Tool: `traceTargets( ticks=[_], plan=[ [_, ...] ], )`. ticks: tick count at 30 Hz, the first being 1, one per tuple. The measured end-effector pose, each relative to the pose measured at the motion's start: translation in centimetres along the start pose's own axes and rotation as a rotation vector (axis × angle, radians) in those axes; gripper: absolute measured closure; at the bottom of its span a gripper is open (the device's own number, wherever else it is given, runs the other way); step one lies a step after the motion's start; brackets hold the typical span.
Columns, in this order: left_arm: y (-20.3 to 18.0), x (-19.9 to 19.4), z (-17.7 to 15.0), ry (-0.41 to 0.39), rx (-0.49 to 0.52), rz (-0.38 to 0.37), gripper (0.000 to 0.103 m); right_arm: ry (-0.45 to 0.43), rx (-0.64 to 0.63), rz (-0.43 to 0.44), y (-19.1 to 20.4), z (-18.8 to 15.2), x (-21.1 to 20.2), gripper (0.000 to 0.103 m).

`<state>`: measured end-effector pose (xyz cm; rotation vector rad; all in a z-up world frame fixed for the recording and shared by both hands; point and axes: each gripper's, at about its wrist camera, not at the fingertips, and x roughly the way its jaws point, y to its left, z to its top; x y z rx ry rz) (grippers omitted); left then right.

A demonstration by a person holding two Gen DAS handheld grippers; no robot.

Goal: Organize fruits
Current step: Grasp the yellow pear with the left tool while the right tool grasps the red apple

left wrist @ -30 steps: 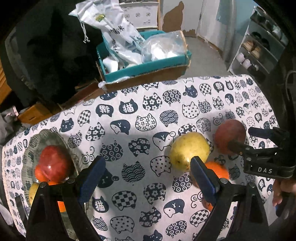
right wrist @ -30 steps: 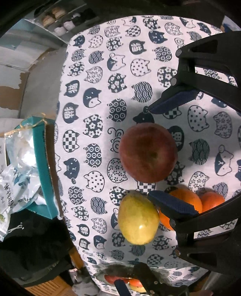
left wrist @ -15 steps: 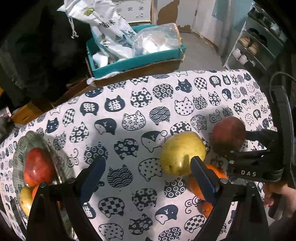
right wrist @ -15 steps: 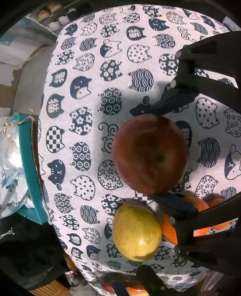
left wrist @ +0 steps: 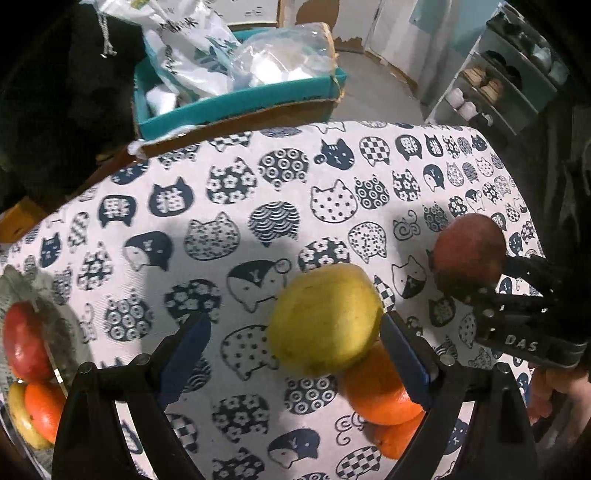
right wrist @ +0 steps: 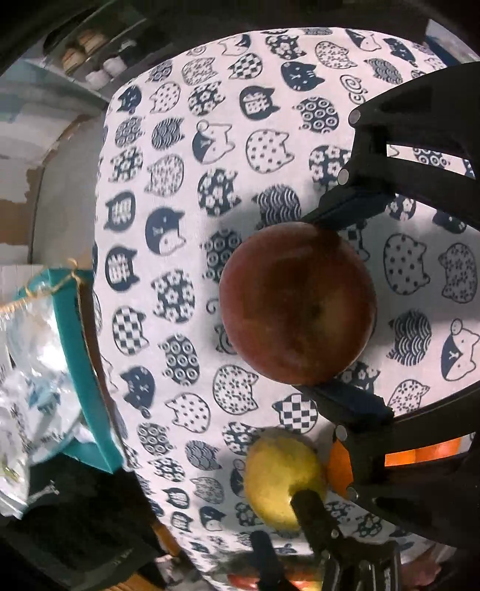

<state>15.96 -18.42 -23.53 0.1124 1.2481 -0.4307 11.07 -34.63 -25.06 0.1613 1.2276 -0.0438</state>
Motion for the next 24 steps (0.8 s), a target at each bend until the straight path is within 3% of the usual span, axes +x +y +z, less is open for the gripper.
traceTargets(
  ticks=[11, 13, 17, 24],
  plan=[
    [-0.4, 2.7, 0.1, 0.053, -0.042, -0.024, 0.009, -0.015, 0.022, -0.015, -1.1, -0.1, -0.7, 0.028],
    [-0.3, 2.9, 0.0, 0.056, -0.050, -0.040, 0.012, -0.012, 0.018, -0.017, -1.3, -0.2, -0.7, 0.028],
    [-0.3, 2.7, -0.2, 0.049, -0.062, -0.109, 0.032, -0.005, 0.013, -0.019, -1.0, -0.4, -0.5, 0.028],
    [-0.5, 2.1, -0.5, 0.027, -0.036, -0.017, 0.032, -0.008, -0.003, -0.022, -0.2, -0.4, -0.4, 0.028]
  ],
)
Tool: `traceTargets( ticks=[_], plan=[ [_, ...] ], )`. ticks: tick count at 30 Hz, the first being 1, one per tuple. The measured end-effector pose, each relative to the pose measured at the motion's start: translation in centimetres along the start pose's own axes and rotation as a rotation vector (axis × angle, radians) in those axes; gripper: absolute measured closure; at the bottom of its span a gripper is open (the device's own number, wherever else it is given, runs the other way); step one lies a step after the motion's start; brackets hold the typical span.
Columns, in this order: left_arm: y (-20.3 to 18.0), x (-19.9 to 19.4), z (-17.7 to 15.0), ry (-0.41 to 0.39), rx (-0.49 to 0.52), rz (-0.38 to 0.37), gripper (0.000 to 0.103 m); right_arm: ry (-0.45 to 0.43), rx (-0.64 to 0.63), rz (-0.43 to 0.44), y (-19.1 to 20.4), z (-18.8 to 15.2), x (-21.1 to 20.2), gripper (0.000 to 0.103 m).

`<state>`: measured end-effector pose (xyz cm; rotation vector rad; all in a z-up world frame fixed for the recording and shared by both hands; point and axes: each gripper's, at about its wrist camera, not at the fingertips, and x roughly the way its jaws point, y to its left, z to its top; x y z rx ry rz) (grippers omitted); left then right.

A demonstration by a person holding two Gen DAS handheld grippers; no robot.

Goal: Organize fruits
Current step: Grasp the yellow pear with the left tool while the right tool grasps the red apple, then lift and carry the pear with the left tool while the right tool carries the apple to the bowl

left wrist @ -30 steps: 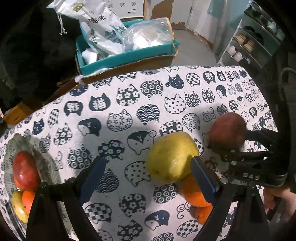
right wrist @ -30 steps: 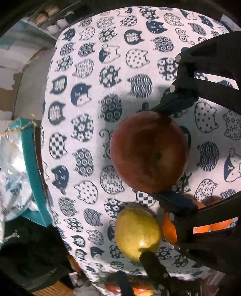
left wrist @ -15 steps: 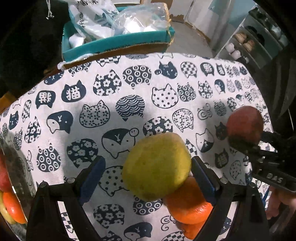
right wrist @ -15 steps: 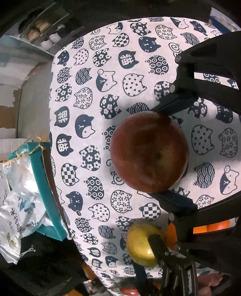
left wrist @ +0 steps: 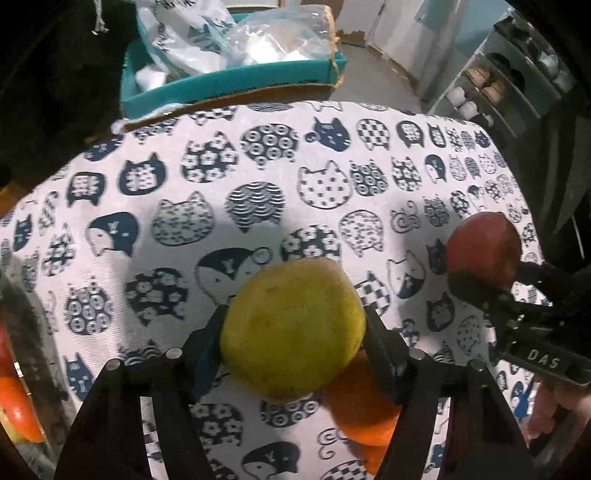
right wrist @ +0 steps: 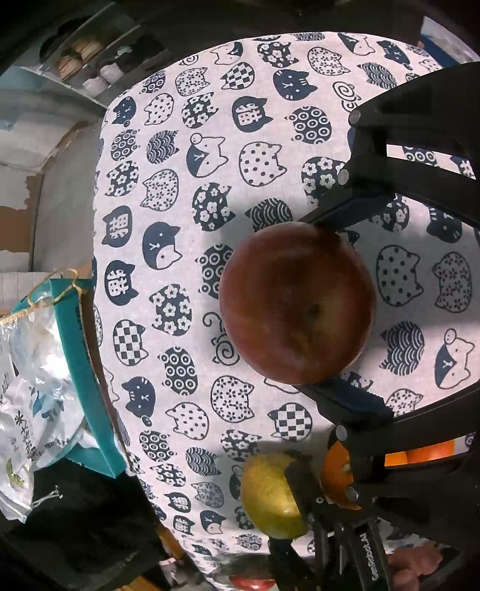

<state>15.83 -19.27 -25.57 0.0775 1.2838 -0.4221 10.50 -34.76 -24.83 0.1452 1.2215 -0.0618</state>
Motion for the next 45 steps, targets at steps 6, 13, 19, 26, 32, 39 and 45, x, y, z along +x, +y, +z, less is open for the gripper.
traceTargets(
  ticks=[6, 13, 19, 26, 32, 39, 45],
  plan=[
    [1.5, -1.7, -0.4, -0.043, -0.025, 0.018, 0.032, -0.030, -0.013, 0.008, 0.9, 0.0, -1.1, 0.028],
    [2.5, -5.4, -0.8, -0.128, -0.031, 0.064, 0.032, -0.083, -0.039, 0.025, 1.9, 0.4, -3.5, 0.029],
    [3.5, -8.8, -1.5, -0.184, -0.044, 0.100, 0.032, -0.127, -0.071, 0.030, 3.2, 0.3, -5.9, 0.029],
    [4.2, -12.5, -2.4, -0.240, -0.056, 0.117, 0.032, -0.175, -0.126, 0.040, 5.3, -0.1, -8.9, 0.029],
    [5.3, -16.1, -3.9, -0.283, -0.069, 0.127, 0.032, -0.224, -0.174, 0.076, 7.3, -0.6, -12.1, 0.029],
    [6.9, -20.6, -5.5, -0.356, -0.089, 0.163, 0.032, -0.282, -0.232, 0.115, 9.7, -1.3, -15.5, 0.029],
    [7.9, -23.7, -7.7, -0.408, -0.104, 0.183, 0.032, -0.328, -0.265, 0.149, 11.4, -1.7, -18.0, 0.029]
  ],
)
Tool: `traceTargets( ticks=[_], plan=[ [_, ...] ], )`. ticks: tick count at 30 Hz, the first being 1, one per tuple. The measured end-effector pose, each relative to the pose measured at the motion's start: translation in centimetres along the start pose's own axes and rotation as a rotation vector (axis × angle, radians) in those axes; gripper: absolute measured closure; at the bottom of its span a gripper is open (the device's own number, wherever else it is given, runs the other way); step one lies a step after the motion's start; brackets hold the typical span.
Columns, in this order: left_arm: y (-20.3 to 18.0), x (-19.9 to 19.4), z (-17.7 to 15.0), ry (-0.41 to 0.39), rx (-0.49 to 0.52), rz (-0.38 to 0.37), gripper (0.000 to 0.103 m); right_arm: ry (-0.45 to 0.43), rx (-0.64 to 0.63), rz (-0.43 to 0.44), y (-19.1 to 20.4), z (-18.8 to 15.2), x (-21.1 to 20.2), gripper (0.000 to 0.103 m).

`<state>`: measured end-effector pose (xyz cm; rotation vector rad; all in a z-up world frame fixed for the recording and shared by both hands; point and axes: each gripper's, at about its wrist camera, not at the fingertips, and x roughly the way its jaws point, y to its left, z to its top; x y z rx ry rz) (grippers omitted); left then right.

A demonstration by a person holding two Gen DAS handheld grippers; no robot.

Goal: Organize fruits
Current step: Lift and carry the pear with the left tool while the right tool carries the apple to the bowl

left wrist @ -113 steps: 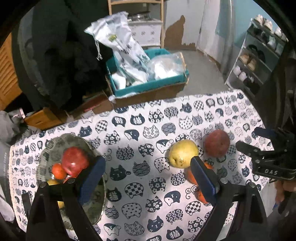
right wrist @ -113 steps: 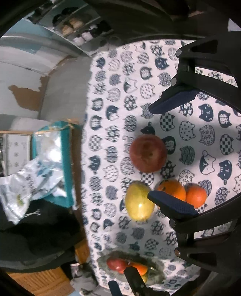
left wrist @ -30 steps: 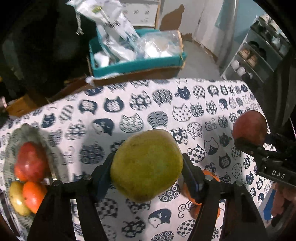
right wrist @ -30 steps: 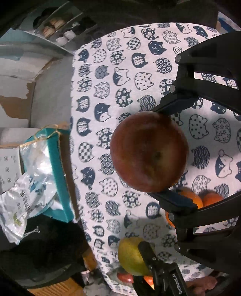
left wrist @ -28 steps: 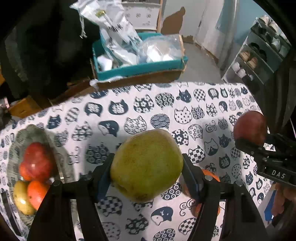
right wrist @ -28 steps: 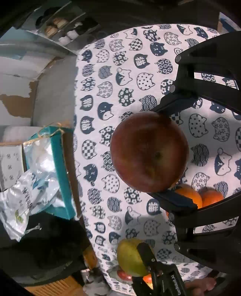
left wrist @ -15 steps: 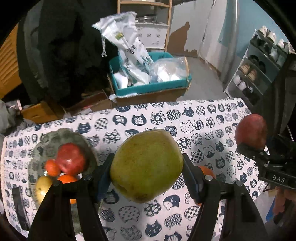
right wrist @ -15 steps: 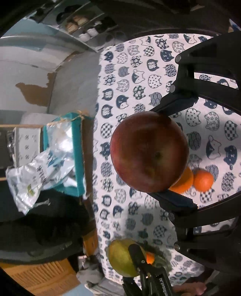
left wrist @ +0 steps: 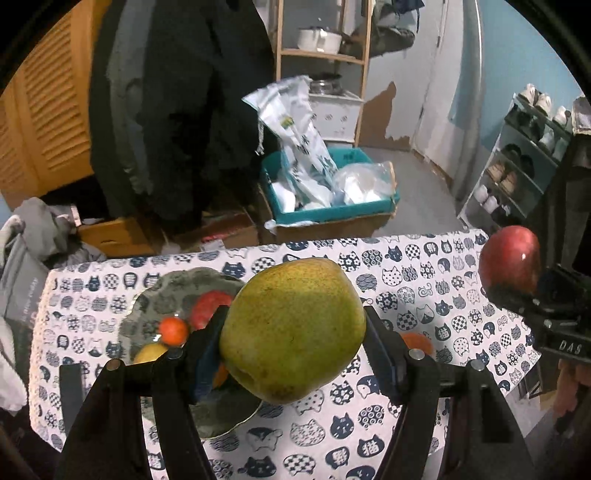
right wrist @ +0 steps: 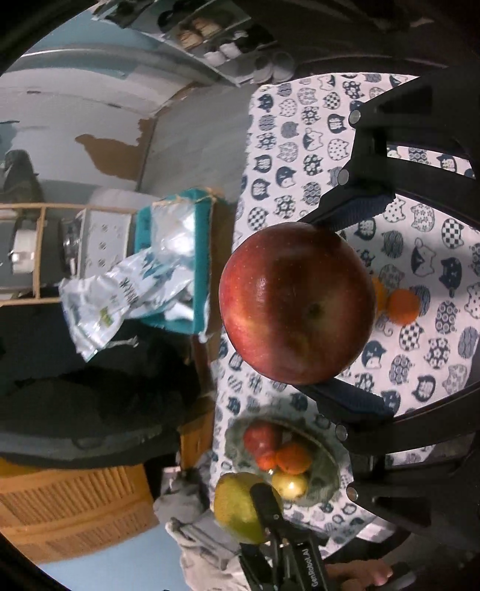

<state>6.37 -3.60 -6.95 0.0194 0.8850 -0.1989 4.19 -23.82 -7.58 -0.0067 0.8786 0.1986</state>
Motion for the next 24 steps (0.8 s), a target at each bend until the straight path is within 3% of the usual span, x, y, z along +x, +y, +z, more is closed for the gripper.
traceTargets(
  ticks=[13, 24],
  plan=[
    [4.3, -4.0, -1.9, -0.048, -0.072, 0.042, 0.032, -0.053, -0.064, 0.088, 4.4, 0.9, -2.1, 0.029],
    [8.3, -4.0, -3.5, -0.034, -0.149, 0.097, 0.032, -0.030, -0.116, 0.153, 8.7, 2.2, 0.2, 0.029]
  ],
)
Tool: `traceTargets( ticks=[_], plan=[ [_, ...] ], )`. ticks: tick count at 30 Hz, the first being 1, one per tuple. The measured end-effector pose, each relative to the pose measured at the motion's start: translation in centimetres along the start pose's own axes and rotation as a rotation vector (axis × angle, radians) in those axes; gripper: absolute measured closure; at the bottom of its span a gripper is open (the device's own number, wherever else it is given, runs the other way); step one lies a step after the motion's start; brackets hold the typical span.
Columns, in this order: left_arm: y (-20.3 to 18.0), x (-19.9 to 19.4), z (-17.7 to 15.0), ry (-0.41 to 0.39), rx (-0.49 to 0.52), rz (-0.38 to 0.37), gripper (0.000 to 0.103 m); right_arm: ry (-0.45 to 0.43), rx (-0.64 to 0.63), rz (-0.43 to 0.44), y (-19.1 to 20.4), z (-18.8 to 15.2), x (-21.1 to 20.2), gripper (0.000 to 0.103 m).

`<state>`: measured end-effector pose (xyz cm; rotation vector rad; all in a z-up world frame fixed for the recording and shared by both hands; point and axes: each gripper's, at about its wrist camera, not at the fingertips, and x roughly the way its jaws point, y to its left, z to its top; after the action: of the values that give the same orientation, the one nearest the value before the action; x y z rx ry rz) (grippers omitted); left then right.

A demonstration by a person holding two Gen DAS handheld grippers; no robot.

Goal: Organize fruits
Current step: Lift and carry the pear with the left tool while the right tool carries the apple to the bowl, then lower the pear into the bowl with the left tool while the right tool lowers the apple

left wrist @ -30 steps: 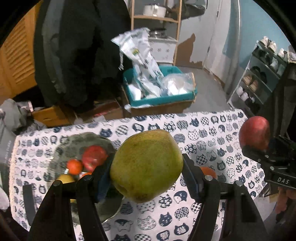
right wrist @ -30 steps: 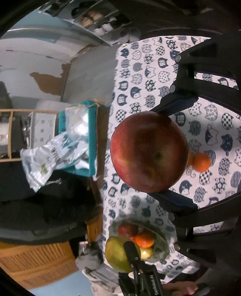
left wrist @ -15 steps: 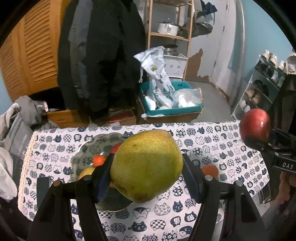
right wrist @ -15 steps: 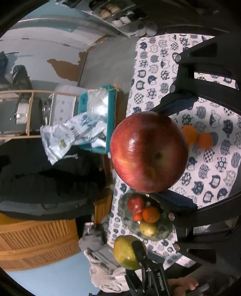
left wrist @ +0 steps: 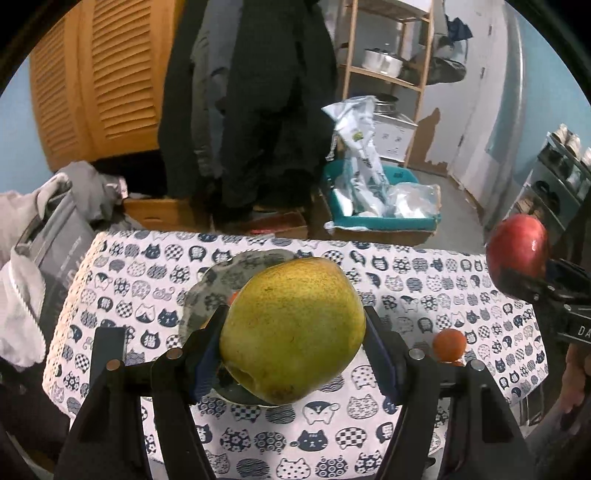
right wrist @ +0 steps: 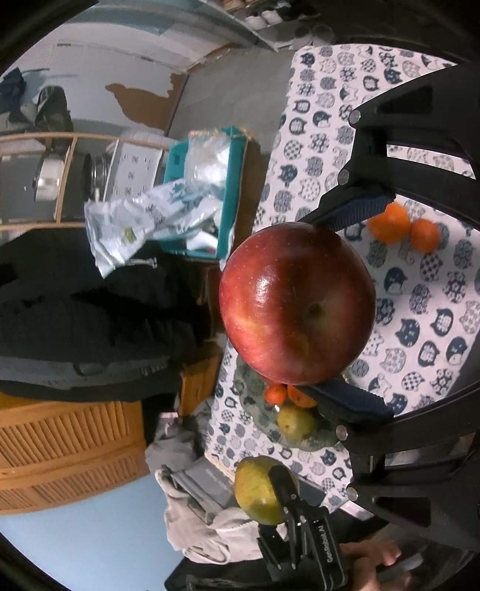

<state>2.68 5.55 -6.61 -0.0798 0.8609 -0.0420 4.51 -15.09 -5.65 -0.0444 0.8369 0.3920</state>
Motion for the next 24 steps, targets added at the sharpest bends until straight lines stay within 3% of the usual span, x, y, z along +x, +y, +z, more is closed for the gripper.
traceTargets(
  ticks=[7, 24],
  plan=[
    [2.6, 0.7, -0.7, 0.016, -0.035, 0.031, 0.032, 0.038, -0.034, 0.048, 2.5, 0.9, 3.0, 0.029],
    [6.5, 6.7, -3.6, 0.163, -0.119, 0.052, 0.032, 0.180, -0.077, 0.118, 6.9, 0.7, 11.5, 0.029]
  ],
)
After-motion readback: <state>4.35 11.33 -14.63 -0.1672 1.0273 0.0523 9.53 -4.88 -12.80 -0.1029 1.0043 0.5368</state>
